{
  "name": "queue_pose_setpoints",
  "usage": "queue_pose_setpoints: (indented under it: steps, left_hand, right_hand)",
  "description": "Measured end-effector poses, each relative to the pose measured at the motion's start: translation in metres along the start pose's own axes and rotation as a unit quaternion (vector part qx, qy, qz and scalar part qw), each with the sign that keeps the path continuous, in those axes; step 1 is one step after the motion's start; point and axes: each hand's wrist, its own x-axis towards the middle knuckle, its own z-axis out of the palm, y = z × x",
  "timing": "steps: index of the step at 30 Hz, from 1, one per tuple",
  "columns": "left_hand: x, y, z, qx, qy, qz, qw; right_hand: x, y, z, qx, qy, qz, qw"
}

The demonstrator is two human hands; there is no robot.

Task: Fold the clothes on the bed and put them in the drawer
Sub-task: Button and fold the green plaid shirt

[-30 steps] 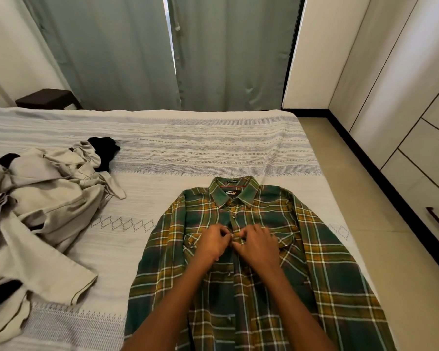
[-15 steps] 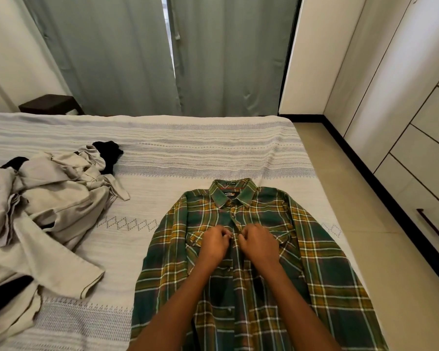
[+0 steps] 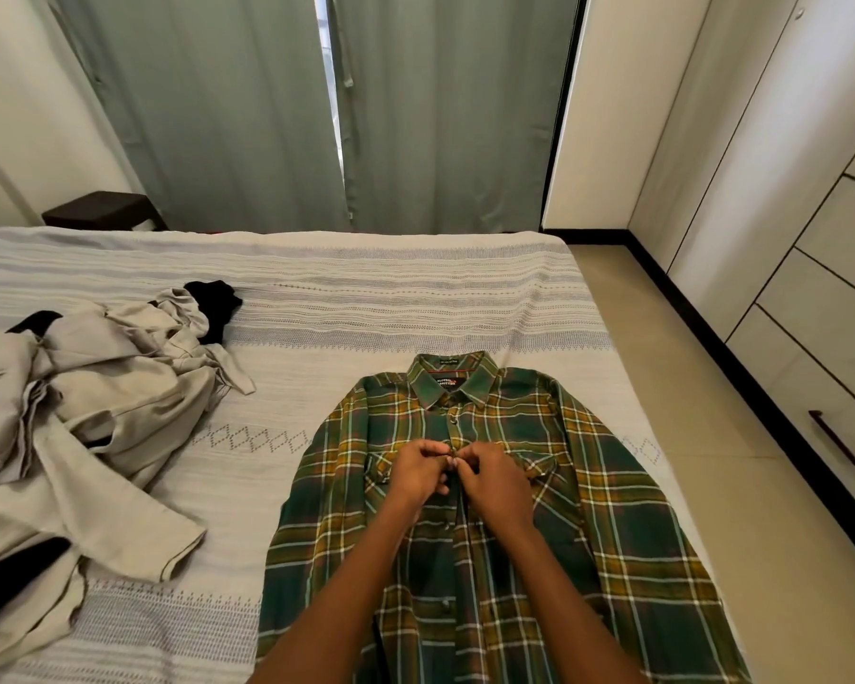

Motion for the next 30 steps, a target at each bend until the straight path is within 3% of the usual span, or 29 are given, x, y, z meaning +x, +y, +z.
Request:
queue_pose_setpoints:
  steps: [8, 18, 27, 30]
  left_hand:
    - [0.007, -0.001, -0.003, 0.052, 0.005, 0.016, 0.999]
    - [0.005, -0.004, -0.003, 0.180, -0.005, 0.106, 0.978]
    - [-0.009, -0.010, 0.003, 0.137, 0.052, 0.063, 0.987]
    - [-0.018, -0.017, -0.002, 0.134, 0.058, 0.088, 0.985]
  right_hand:
    - [0.014, 0.013, -0.005, -0.006, -0.066, -0.030, 0.997]
    - [0.010, 0.022, 0.002, -0.066, -0.028, -0.114, 0.991]
    - [0.006, 0.025, -0.004, 0.007, -0.036, -0.074, 0.997]
    - [-0.005, 0.018, -0.010, 0.007, -0.034, -0.064, 0.997]
